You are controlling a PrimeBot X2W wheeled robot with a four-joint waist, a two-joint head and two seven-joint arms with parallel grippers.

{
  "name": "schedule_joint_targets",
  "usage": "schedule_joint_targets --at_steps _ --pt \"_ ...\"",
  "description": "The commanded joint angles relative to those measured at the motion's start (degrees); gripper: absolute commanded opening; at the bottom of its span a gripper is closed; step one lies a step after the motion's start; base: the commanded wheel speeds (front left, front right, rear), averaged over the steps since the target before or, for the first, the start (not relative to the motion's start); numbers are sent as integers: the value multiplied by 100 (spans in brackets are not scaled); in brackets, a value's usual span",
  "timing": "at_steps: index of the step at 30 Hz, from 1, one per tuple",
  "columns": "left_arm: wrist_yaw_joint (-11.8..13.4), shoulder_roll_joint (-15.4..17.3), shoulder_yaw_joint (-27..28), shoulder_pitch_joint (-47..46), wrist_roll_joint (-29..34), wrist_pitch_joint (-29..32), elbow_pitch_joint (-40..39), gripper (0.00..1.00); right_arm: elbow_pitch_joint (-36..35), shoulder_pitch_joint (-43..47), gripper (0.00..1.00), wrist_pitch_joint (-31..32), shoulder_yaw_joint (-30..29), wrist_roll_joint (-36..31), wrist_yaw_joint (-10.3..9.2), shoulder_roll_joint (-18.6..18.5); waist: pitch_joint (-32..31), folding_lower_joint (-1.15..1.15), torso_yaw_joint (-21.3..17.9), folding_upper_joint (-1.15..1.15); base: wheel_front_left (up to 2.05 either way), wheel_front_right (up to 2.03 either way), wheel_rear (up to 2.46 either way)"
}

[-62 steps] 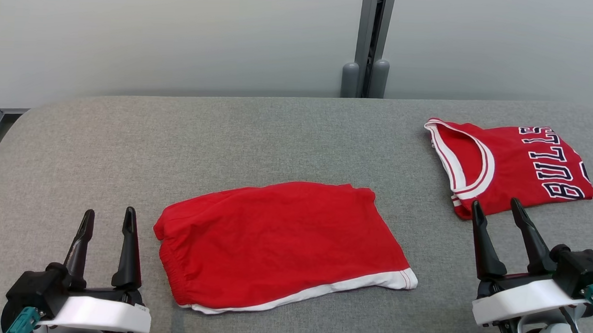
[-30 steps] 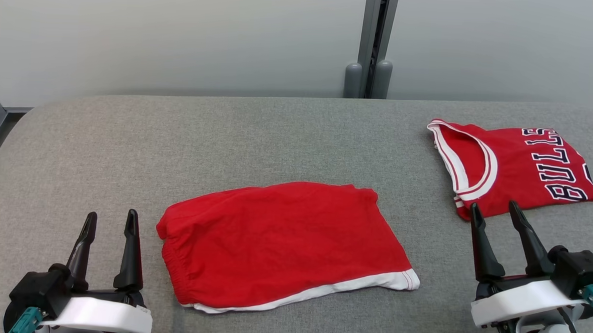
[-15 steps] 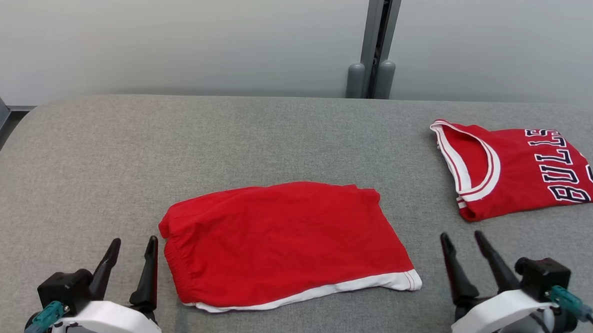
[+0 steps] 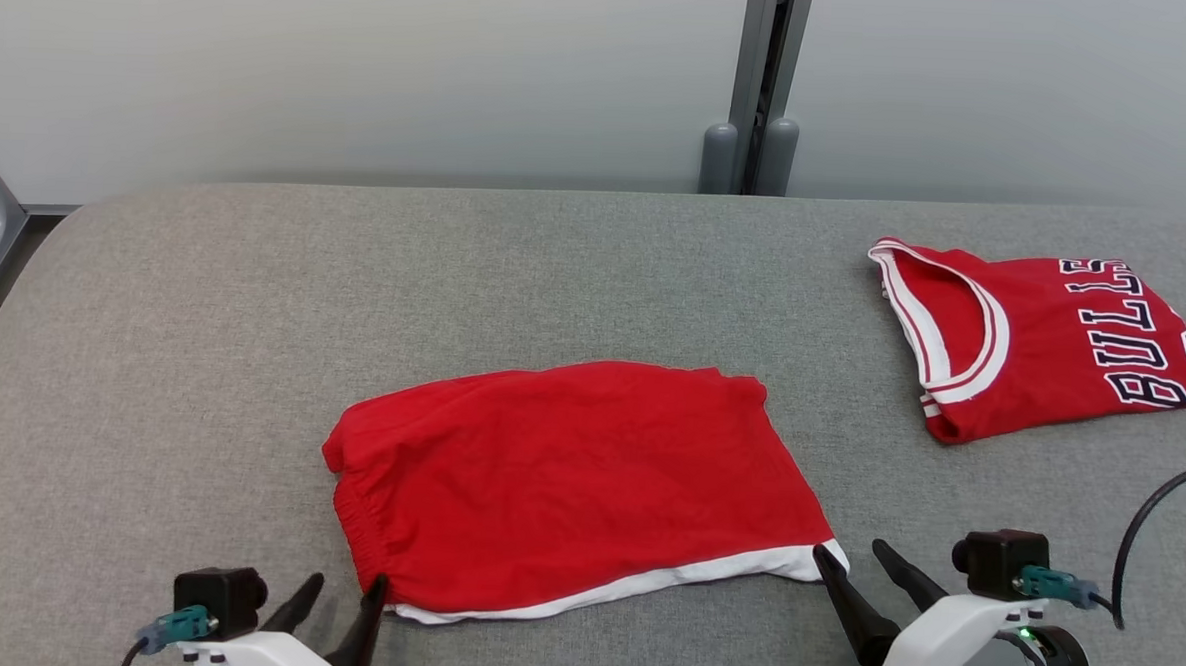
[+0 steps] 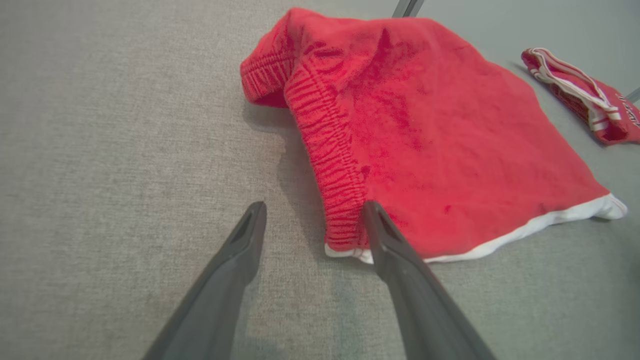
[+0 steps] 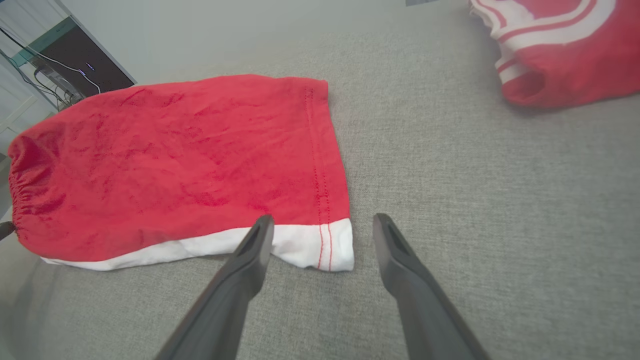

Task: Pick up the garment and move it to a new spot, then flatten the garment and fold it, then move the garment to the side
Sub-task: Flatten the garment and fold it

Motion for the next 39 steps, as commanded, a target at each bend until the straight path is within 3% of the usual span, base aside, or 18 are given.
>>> schedule_joint_targets --at_steps 1,10,28,29,30,32,33,35,36,37,38,39 --pt "-35 59 -63 -41 -52 95 38 100 78 -86 100 76 56 95 5 -52 8 0 4 0 0 0 0" --pt "-121 126 -537 -161 -337 554 195 100 608 -447 100 356 322 293 5 -49 65 0 66 0 0 0 0" --pt "-124 294 -1132 -748 -832 200 969 100 875 -695 100 274 819 684 5 -101 105 0 74 0 0 0 0" --pt "-125 305 -1155 -739 -862 198 986 100 880 -703 91 265 847 711 5 -102 97 0 70 0 0 0 0" --pt "-125 316 -1182 -734 -895 198 1005 96 881 -710 51 256 867 723 5 -104 87 0 64 0 0 0 0" --pt "-125 359 -1195 -737 -920 164 998 78 892 -723 35 234 910 784 5 -102 69 0 53 0 0 0 0" --pt "-125 371 -1203 -728 -934 155 992 72 891 -729 33 212 928 795 5 -111 60 0 51 0 0 0 0" --pt "-125 376 -1230 -679 -976 172 969 47 906 -718 8 182 976 844 5 -129 41 0 51 0 0 0 0" --pt "-125 388 -1237 -664 -985 173 951 41 900 -720 0 153 1002 875 5 -137 38 0 54 0 0 0 0" --pt "-125 388 -1237 -664 -985 173 951 41 900 -720 0 153 1002 875 5 -137 38 0 54 0 0 0 0" --pt "-125 399 -1240 -654 -995 155 925 30 892 -725 0 138 1021 898 5 -144 37 0 58 0 0 0 0" --pt "-125 409 -1246 -641 -1006 151 909 7 894 -728 0 117 1039 920 5 -154 34 0 63 0 0 0 0"
